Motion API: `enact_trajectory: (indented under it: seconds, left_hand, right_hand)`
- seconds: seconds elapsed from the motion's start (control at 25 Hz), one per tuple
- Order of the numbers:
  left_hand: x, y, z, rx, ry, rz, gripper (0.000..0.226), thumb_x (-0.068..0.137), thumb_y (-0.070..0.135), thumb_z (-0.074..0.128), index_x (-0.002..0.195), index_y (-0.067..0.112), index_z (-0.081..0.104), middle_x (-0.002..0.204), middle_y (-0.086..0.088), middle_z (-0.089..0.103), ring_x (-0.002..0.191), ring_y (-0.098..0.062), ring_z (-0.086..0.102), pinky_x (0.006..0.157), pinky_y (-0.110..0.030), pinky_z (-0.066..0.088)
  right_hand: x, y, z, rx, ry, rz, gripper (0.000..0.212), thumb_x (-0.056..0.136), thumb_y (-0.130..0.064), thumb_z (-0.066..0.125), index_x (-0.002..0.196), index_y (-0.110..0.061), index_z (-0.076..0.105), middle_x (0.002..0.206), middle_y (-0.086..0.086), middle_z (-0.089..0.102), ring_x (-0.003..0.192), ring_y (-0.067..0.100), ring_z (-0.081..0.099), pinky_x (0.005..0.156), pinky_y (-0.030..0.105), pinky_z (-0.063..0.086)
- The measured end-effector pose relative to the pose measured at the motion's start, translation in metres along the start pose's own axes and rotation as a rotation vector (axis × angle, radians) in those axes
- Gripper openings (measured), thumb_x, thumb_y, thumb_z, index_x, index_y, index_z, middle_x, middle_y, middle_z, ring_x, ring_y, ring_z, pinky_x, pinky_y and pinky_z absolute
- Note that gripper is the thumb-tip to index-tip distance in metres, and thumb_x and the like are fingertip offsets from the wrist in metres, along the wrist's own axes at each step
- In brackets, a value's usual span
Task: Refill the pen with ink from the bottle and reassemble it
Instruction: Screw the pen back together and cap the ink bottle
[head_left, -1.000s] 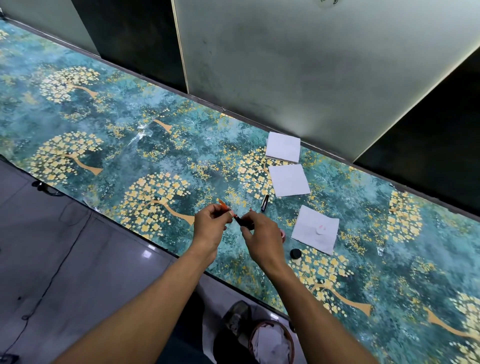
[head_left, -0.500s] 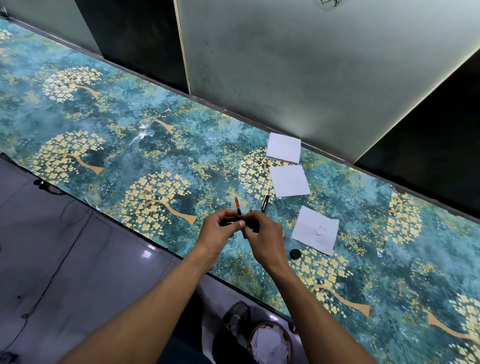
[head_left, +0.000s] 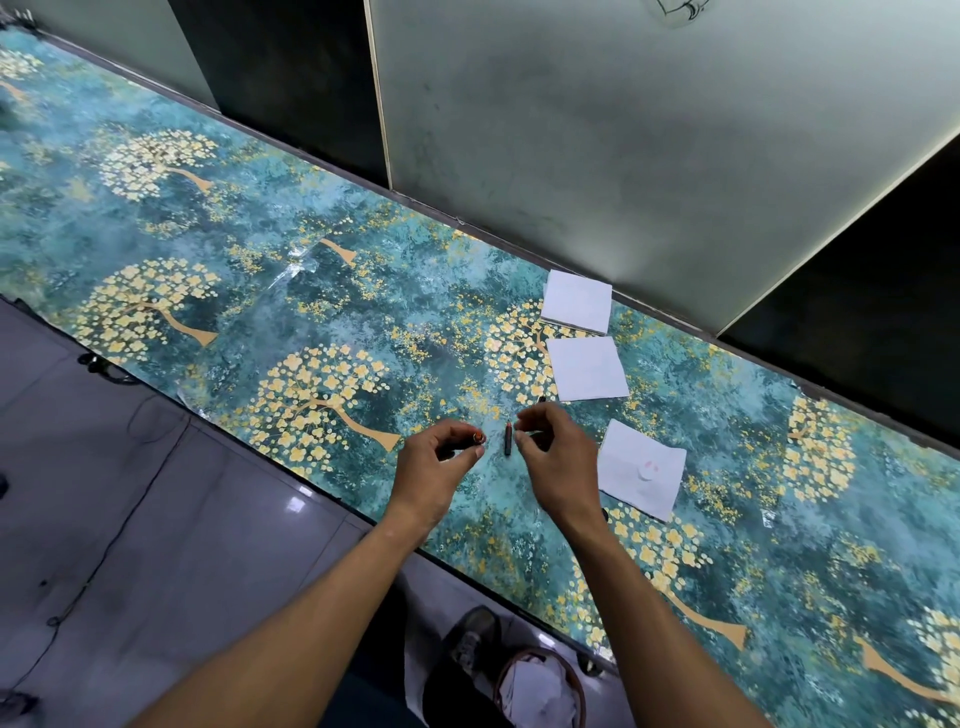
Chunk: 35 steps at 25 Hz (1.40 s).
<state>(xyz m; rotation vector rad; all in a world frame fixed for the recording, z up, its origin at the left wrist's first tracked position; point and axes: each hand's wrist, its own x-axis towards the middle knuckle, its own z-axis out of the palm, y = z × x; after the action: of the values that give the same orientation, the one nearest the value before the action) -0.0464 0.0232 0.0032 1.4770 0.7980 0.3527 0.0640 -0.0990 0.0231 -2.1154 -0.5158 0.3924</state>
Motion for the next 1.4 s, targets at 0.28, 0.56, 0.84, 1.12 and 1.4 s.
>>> enact_trajectory:
  seconds: [0.28,0.56,0.84,1.12,1.4]
  left_hand:
    - [-0.005,0.0,-0.001,-0.186,-0.039,-0.132,0.022,0.085,0.003,0.073,0.1,0.018,0.076,0.098,-0.002,0.077,0.095,-0.016,0.071,0.078,-0.025,0.056]
    - [-0.017,-0.006,-0.005,-0.431,0.033,-0.251,0.021,0.085,-0.005,0.068,0.105,0.003,0.071,0.094,-0.015,0.075,0.077,-0.014,0.068,0.06,-0.018,0.047]
    - [-0.015,-0.01,-0.006,-0.531,0.063,-0.327,0.013,0.086,0.003,0.07,0.099,0.005,0.069,0.098,-0.017,0.075,0.078,-0.019,0.066,0.068,-0.029,0.048]
    - [-0.006,-0.007,0.015,-0.531,0.054,-0.421,0.011,0.089,0.004,0.067,0.098,0.007,0.07,0.093,-0.011,0.076,0.076,-0.017,0.065,0.066,-0.029,0.049]
    - [-0.006,0.002,0.035,-0.5,-0.013,-0.425,0.01,0.089,0.004,0.067,0.098,0.007,0.07,0.09,-0.01,0.075,0.074,-0.016,0.065,0.068,-0.029,0.049]
  right_hand:
    - [0.059,0.01,-0.01,-0.299,-0.114,0.057,0.007,0.087,-0.022,0.072,0.093,-0.021,0.068,0.085,0.0,0.072,0.076,0.018,0.067,0.07,0.031,0.053]
    - [0.089,0.0,0.035,-0.893,-0.463,0.056,0.021,0.077,-0.022,0.076,0.077,-0.015,0.057,0.084,0.008,0.063,0.076,0.031,0.062,0.066,0.037,0.053]
    - [0.091,0.006,0.045,-0.593,-0.425,0.057,0.008,0.082,-0.011,0.07,0.074,-0.012,0.069,0.068,0.006,0.072,0.064,0.021,0.068,0.062,0.033,0.057]
    - [0.069,-0.003,-0.023,0.385,-0.321,0.24,0.006,0.09,-0.002,0.071,0.094,-0.005,0.074,0.085,0.014,0.075,0.078,0.02,0.071,0.069,0.03,0.054]
    - [0.054,-0.001,-0.053,0.331,-0.412,0.194,0.01,0.09,0.0,0.071,0.099,0.0,0.072,0.087,0.015,0.075,0.082,0.021,0.073,0.074,0.028,0.057]
